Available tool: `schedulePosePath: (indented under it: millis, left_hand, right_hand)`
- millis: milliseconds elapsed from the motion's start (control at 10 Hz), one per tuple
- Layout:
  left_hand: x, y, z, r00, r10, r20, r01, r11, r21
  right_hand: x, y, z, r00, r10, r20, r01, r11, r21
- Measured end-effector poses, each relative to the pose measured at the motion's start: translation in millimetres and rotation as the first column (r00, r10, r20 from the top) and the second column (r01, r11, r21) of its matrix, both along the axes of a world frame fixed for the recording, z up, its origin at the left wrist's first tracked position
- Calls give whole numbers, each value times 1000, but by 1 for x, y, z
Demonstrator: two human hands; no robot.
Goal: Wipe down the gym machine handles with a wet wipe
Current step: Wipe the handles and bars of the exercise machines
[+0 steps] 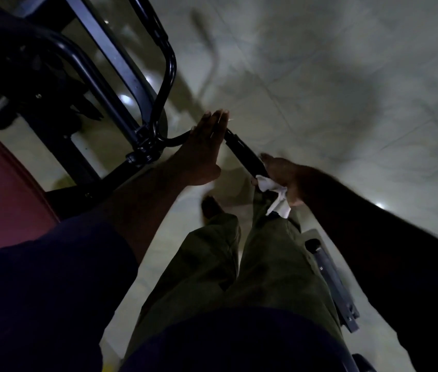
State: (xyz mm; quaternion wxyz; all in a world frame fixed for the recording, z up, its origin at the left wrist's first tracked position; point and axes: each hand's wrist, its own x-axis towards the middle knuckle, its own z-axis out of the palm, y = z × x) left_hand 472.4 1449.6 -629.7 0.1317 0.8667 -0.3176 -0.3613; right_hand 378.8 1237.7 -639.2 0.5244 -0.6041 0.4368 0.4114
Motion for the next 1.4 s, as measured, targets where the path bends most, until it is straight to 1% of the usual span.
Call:
schedulePosePath:
  millis: [100,200,300,400,500,600,700,800,900,1000,1100,1200,1300,1400]
  left_hand:
    - [7,-1,7,999,26,-34,-26,1000,1]
    - [4,-2,9,1000,0,-20,0,1000,-2]
    - [5,0,10,1000,7,-29,-8,1000,-27]
    - [3,2,6,1000,4,-24,-5,999,-47]
    - [3,3,2,1000,-4,-25,4,1000,-25]
    - [7,5,0,999,-34,-9,34,999,-37]
    - [9,5,0,997,-70,13,71,997,-28]
    - [7,5,0,998,-59,11,59,998,-31]
    - [7,5,-3,998,-55,2,55,998,-7]
    - [9,6,-3,996,-91,26,92,995,-30]
    - [9,4,5,997,-79,19,80,996,-38]
    - [8,3,7,999,-32,-24,31,999,-23]
    - [6,2,6,998,4,-56,-6,1000,-28]
    - [4,6,2,999,-15,-47,12,997,-71]
  right_hand:
    - [0,-3,6,983,184,12,-184,982,34]
    - [-5,-12,7,980,166,109,-148,976,-157]
    - [-35,-24,-2,812,-550,197,509,831,225]
    - [-65,-1,-12,598,-795,102,639,550,537]
    - [-66,35,4,552,-823,132,644,522,560]
    - [-60,57,18,439,-890,123,743,437,506]
    - [-59,60,32,499,-850,170,822,526,218]
    - [-56,63,37,693,-634,344,677,736,-7]
    - [-59,76,26,853,-78,516,348,822,-451]
    - [-61,63,24,849,68,524,277,787,-551]
    - [-61,40,27,874,-3,485,290,805,-518]
    - [-56,15,30,833,-242,498,433,845,-314]
    - [-40,9,32,694,-566,445,600,796,76]
    - [-35,39,17,874,-149,462,253,952,-171]
